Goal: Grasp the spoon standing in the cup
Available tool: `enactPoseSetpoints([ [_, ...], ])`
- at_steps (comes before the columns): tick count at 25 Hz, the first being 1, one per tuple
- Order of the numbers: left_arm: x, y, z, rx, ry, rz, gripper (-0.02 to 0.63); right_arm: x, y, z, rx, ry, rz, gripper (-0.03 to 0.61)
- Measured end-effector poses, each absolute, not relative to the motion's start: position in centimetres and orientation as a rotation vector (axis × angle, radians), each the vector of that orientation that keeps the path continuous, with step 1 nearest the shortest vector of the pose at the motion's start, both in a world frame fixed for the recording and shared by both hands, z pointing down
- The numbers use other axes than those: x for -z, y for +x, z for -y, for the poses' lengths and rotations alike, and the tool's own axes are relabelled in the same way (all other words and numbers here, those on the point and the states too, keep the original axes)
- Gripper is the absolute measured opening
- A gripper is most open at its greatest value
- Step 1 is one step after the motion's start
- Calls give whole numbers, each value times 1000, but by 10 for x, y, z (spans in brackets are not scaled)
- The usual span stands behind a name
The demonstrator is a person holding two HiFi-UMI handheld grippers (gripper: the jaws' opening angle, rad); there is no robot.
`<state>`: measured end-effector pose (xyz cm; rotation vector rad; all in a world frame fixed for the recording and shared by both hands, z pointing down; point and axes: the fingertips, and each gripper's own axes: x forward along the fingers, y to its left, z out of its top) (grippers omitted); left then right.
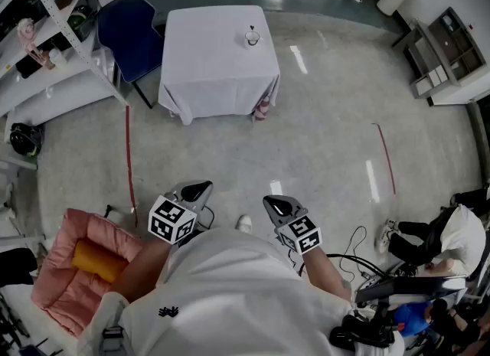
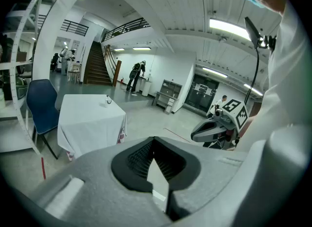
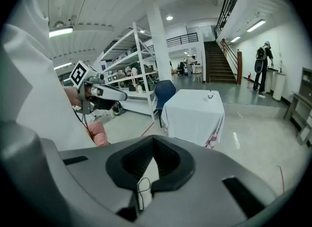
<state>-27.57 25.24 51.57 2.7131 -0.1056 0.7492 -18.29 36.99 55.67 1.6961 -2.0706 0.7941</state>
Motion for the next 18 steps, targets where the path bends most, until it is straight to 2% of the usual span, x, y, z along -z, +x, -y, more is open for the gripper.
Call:
enactPoseSetpoints([
  [7,-516,-182,-268,-725,2768,200,12,-574,-76,-393,-728,1735,2081,8],
  [11,-520,-171,-266,-763,2729,221,12,-591,-53,-398,-801,1758,2072,8],
  [18,-530,-118,-188,-723,2715,190,12,-596,-11,-323,-826,1782,2066,9],
])
